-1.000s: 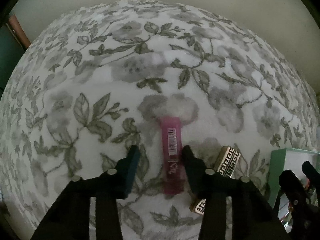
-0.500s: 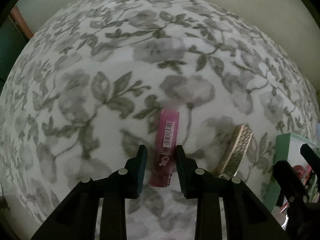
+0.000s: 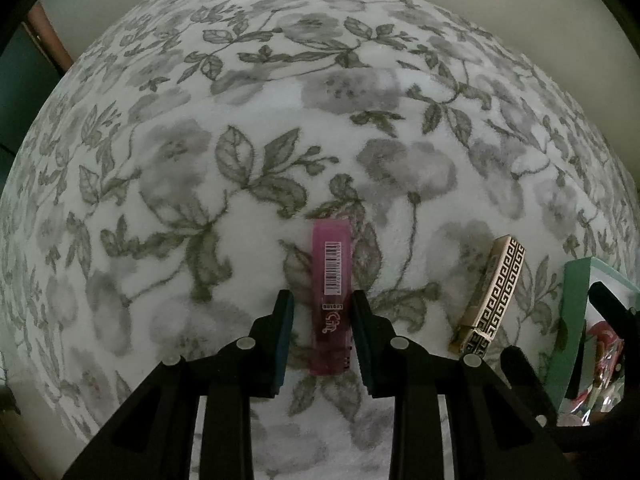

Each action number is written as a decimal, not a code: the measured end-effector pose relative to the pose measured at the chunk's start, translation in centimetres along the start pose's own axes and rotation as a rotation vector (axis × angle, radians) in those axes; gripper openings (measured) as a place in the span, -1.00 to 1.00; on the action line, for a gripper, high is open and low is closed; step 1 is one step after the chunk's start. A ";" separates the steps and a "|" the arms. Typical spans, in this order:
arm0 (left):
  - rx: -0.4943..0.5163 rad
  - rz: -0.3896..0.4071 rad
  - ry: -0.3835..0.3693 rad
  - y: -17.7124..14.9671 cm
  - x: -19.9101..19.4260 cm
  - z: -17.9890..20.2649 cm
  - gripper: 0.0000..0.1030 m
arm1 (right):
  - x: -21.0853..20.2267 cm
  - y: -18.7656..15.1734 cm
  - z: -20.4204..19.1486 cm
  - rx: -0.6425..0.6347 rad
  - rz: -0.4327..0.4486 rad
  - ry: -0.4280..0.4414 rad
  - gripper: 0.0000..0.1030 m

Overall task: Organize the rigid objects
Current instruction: 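Grasp the pink lipstick with the left tool while the right tool grasps the silver bracelet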

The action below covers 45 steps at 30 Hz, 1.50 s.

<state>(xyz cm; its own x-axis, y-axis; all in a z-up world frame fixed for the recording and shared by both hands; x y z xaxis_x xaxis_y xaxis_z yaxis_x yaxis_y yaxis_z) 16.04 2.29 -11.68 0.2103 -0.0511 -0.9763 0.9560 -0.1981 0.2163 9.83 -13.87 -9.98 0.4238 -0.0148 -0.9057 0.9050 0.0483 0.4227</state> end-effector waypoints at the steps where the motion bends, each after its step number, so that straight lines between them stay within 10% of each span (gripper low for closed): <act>1: -0.002 -0.001 -0.001 0.3 0.4 0.4 -0.41 | 0.1 0.0 -0.2 -0.019 -0.003 -0.013 0.98; 10: -0.011 -0.003 -0.015 0.7 0.5 0.8 -0.41 | 1.0 -0.2 -1.6 -0.112 0.001 -0.102 0.98; 28: -0.062 -0.001 -0.011 1.2 0.4 -2.4 -0.41 | 2.7 0.9 -3.8 0.006 0.021 0.142 0.98; 45: -0.046 0.004 0.016 1.4 0.4 -1.3 -0.41 | 4.0 1.9 -3.8 0.035 0.049 0.121 0.95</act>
<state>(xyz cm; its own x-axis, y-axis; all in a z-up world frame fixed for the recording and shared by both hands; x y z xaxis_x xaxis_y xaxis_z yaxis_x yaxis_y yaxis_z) 17.77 3.28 -11.78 0.2166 -0.0357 -0.9756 0.9635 -0.1532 0.2195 13.07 -10.07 -12.94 0.4614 0.1078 -0.8806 0.8852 0.0109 0.4651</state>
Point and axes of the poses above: each gripper's, at about its wrist camera, not at the fingertips, and x roughly the way its jaws point, z to its right, y to its top, the point moved 3 cm from there along x, roughly the way its jaws point, and after that the axes turned 2 degrees about y, right-handed, at the moved point
